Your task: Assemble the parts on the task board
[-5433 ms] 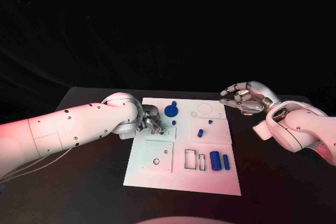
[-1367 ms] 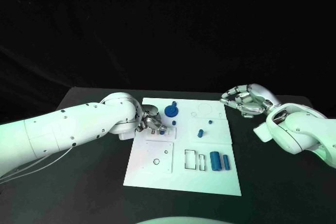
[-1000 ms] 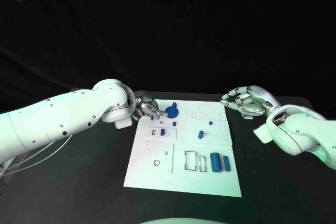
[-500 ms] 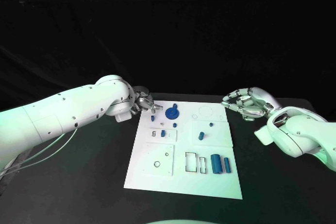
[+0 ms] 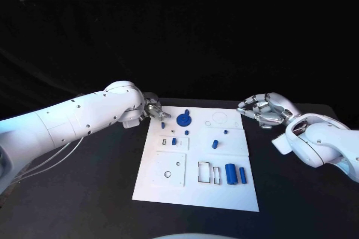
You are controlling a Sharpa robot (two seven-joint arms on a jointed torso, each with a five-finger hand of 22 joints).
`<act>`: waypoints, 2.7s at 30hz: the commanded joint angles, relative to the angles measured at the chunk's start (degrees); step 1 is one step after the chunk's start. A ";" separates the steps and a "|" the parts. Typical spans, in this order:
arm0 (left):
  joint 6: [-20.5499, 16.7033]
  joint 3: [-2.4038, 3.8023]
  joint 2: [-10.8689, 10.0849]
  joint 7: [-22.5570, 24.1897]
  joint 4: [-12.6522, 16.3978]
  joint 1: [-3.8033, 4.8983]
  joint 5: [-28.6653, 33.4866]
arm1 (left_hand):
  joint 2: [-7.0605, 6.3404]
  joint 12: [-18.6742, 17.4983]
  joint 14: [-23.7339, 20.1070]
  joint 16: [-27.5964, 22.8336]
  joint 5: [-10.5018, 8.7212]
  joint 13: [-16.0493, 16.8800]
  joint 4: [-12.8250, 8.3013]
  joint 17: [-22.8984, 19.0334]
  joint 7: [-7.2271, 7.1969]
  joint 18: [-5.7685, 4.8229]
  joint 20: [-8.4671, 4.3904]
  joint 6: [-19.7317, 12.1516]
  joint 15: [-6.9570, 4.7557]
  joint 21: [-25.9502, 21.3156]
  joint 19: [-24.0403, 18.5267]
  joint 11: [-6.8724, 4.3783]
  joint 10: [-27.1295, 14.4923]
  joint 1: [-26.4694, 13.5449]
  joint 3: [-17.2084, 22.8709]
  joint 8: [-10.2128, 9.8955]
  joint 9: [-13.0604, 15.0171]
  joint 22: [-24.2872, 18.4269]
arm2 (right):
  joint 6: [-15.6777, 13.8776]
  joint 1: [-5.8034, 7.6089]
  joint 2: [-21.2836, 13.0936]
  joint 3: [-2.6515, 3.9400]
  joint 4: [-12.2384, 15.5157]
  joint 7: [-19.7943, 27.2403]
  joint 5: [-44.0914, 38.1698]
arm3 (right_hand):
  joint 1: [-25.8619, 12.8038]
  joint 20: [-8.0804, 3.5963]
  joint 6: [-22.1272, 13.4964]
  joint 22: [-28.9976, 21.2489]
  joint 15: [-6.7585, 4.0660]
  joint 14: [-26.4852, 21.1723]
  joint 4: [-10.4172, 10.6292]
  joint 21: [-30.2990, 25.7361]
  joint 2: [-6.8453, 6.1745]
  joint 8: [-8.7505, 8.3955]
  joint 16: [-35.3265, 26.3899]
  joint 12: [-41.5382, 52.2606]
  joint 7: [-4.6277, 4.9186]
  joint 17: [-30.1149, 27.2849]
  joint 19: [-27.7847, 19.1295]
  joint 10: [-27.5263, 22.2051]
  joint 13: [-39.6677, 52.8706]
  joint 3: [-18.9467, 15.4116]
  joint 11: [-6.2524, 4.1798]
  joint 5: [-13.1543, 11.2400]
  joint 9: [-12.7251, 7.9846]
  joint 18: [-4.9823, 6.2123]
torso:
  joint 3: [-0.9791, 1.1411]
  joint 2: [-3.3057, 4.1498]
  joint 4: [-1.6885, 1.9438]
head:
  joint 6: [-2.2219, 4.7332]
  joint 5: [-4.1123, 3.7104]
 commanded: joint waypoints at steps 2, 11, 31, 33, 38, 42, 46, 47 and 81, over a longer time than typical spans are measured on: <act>1.67 0.00 0.27 0.03 -0.62 0.14 -2.41 | 0.03 -0.30 4.82 0.04 0.12 -0.01 0.05 10.51 -0.01 0.25 0.35 -0.20 0.46 -0.11 0.16 0.14 -0.06 0.38 -0.38 -0.38 -0.05 0.05 | 0.74 -0.07 0.06 0.00 -0.02 0.23 -0.12 | -0.35 -0.23 -0.27 0.01 -0.26 2.86 0.26 -0.28 0.08 0.35 -0.37 -0.20 -0.08 1.91 -0.20 0.06 -0.05 0.06 -0.40 0.20 -0.07 0.99 | 0.00 -0.01 -0.04 | -0.04 0.01; 4.44 -0.14 0.92 -0.40 -1.67 0.13 -1.76 | 0.04 -0.22 4.89 0.14 0.12 0.09 0.00 10.72 -0.04 0.21 0.42 0.11 0.49 0.00 0.23 0.14 -0.05 0.51 -0.56 -0.34 -0.10 0.25 | 0.78 -0.09 0.10 -0.01 -0.08 0.20 -0.12 | -0.31 -0.23 -0.27 0.01 -0.27 2.85 0.30 -0.28 0.11 0.37 -0.40 -0.18 -0.09 1.86 -0.19 0.08 -0.02 0.04 -0.40 0.31 -0.08 0.99 | -0.04 -0.03 0.01 | -0.30 -0.08; 6.65 -0.65 1.38 -1.32 -2.05 0.13 0.28 | 0.33 -0.18 4.93 0.23 0.26 0.06 -0.06 10.89 -0.17 0.19 0.53 1.01 0.48 0.15 0.32 0.07 -0.20 1.18 -0.85 -0.15 -0.18 0.53 | 0.87 -0.13 0.24 -0.01 -0.18 0.16 -0.12 | -0.31 -0.23 -0.27 0.01 -0.27 2.85 0.30 -0.28 0.11 0.37 -0.40 -0.18 -0.09 1.86 -0.19 0.08 -0.02 0.04 -0.40 0.31 -0.08 0.99 | 0.01 -0.10 -0.01 | -0.46 0.05; 6.62 -0.66 1.38 -1.35 -2.03 0.13 0.39 | 0.38 -0.14 4.94 0.25 0.31 0.10 -0.09 10.91 -0.20 0.20 0.54 1.15 0.46 0.14 0.31 0.04 -0.20 1.42 -0.88 -0.12 -0.20 0.51 | 0.88 -0.13 0.25 -0.01 -0.19 0.16 -0.12 | -0.21 -0.24 -0.28 0.00 -0.28 2.85 0.38 -0.32 0.16 0.42 -0.41 -0.17 -0.10 1.84 -0.19 0.10 0.01 -0.03 -0.41 0.51 -0.09 0.99 | 0.03 -0.07 0.00 | -0.47 0.04; 6.53 -0.70 1.44 -1.29 -2.02 0.13 0.96 | 1.00 -0.05 4.95 0.27 0.46 0.12 -0.18 10.95 -0.30 0.21 0.54 1.59 0.39 0.18 0.30 -0.05 -0.28 2.92 -0.75 -0.01 -0.28 0.59 | 0.90 -0.13 0.28 -0.02 -0.20 0.17 -0.12 | -0.21 -0.24 -0.28 0.00 -0.28 2.85 0.38 -0.32 0.16 0.42 -0.41 -0.17 -0.10 1.84 -0.19 0.10 0.01 -0.03 -0.41 0.51 -0.09 0.99 | 0.01 -0.08 0.00 | -0.50 0.02; 6.60 -0.83 1.55 -1.24 -2.04 0.13 1.40 | 1.30 -0.06 4.94 0.27 0.46 0.03 -0.18 10.94 -0.32 0.19 0.53 1.67 0.38 0.23 0.32 -0.07 -0.37 3.57 -0.59 -0.01 -0.33 0.70 | 0.90 -0.13 0.29 -0.02 -0.20 0.16 -0.12 | -0.21 -0.24 -0.28 0.00 -0.28 2.85 0.38 -0.32 0.16 0.42 -0.41 -0.17 -0.10 1.84 -0.19 0.10 0.01 -0.03 -0.41 0.51 -0.09 0.99 | 0.01 -0.05 0.01 | -0.53 -0.11; 6.53 -1.00 1.63 -1.21 -2.10 0.13 1.56 | 1.34 -0.09 4.94 0.26 0.46 -0.03 -0.19 10.92 -0.33 0.21 0.54 1.70 0.38 0.19 0.29 -0.08 -0.42 3.73 -0.56 0.00 -0.34 0.62 | 0.88 -0.13 0.30 -0.02 -0.20 0.14 -0.12 | -0.21 -0.24 -0.28 0.00 -0.28 2.85 0.38 -0.32 0.16 0.42 -0.41 -0.17 -0.10 1.84 -0.19 0.10 0.01 -0.03 -0.41 0.51 -0.09 0.99 | 0.02 -0.04 0.01 | -0.57 -0.06; 6.46 -1.03 1.64 -1.21 -2.12 0.13 1.63 | 1.34 -0.09 4.94 0.26 0.46 -0.03 -0.19 10.92 -0.33 0.21 0.54 1.70 0.38 0.19 0.29 -0.08 -0.42 3.73 -0.56 0.00 -0.34 0.62 | 0.87 -0.13 0.30 -0.02 -0.20 0.14 -0.12 | -0.21 -0.24 -0.28 0.00 -0.28 2.85 0.38 -0.32 0.16 0.42 -0.41 -0.17 -0.10 1.84 -0.19 0.10 0.01 -0.03 -0.41 0.51 -0.09 0.99 | 0.01 -0.05 0.01 | -0.60 -0.04; 0.10 -1.29 -2.21 -1.33 2.68 -0.20 15.58 | 2.18 1.08 4.97 0.29 -0.02 1.06 -7.12 10.96 -1.29 0.07 -0.06 0.48 -0.44 0.73 0.47 -1.04 0.48 13.35 21.99 6.80 2.67 1.76 | 1.17 -0.35 0.21 -0.09 -0.46 -0.18 -0.08 | -0.11 -0.25 -0.29 -0.02 -0.28 2.84 0.54 -0.38 0.26 0.49 -0.42 -0.17 -0.11 1.83 -0.21 0.10 0.00 -0.14 -0.42 0.70 -0.11 1.00 | 0.00 -0.28 0.17 | -0.84 0.45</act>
